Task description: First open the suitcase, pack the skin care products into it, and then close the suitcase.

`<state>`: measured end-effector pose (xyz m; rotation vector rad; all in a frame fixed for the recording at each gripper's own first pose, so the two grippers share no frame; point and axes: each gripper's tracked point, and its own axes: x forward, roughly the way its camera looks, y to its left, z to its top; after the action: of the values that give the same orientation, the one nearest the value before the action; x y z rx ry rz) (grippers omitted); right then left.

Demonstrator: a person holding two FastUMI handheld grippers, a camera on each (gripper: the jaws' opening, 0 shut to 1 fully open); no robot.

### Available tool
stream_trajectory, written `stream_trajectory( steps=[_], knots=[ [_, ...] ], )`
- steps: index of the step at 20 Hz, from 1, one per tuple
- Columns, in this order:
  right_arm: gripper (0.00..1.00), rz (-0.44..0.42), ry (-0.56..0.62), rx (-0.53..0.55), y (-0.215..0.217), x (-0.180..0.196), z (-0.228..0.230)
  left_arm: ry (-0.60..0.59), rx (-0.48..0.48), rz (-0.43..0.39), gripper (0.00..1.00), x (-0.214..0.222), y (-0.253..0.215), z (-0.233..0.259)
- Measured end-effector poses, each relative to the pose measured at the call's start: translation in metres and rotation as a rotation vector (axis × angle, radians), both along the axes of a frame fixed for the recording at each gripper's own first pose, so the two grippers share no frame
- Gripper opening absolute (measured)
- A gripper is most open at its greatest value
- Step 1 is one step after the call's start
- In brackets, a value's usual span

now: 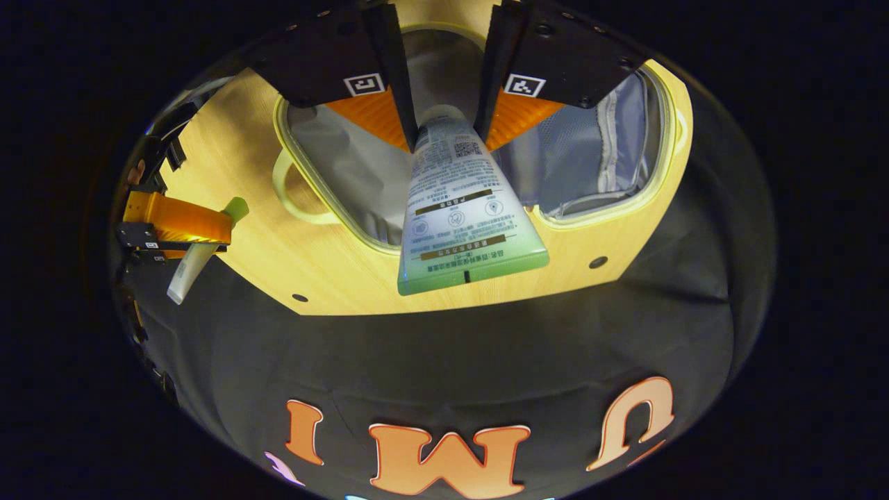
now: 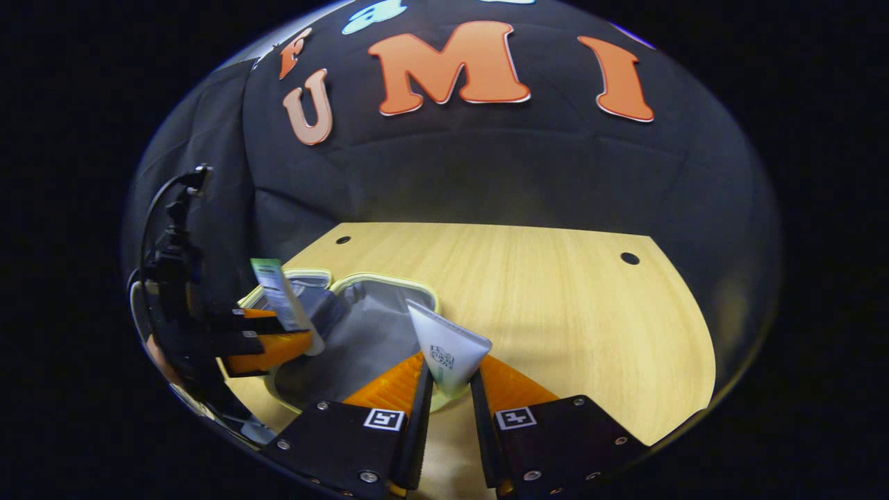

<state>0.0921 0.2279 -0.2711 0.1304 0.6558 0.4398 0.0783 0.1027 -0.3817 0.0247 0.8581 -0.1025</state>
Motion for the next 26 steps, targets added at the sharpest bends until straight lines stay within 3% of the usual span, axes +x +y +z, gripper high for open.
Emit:
stream_trajectory(
  steps=[4,11,16,20,22,23,26],
  knots=[
    [0.34,0.048,0.050,0.028,0.027,-0.011,-0.003,0.111,-0.053,-0.003,0.48,-0.010,-0.004,-0.024],
    [0.34,0.103,0.103,0.034,0.049,-0.012,-0.016,0.247,-0.058,0.022,0.48,-0.020,-0.008,-0.037],
    [0.34,0.136,0.131,0.032,0.059,-0.011,-0.025,0.234,-0.018,0.045,0.48,0.003,-0.016,-0.042],
    [0.34,0.136,0.151,0.031,0.058,-0.008,-0.030,0.340,0.010,0.113,0.48,-0.001,-0.011,-0.066],
    [0.29,0.138,0.157,0.021,0.056,-0.006,-0.033,0.325,0.008,0.100,0.47,0.004,-0.009,-0.068],
    [0.34,0.141,0.161,0.015,0.055,-0.006,-0.035,0.337,0.004,0.099,0.48,0.000,-0.010,-0.067],
    [0.34,0.147,0.174,0.022,0.059,-0.004,-0.038,0.281,-0.070,0.057,0.55,-0.001,-0.025,-0.053]
  ],
)
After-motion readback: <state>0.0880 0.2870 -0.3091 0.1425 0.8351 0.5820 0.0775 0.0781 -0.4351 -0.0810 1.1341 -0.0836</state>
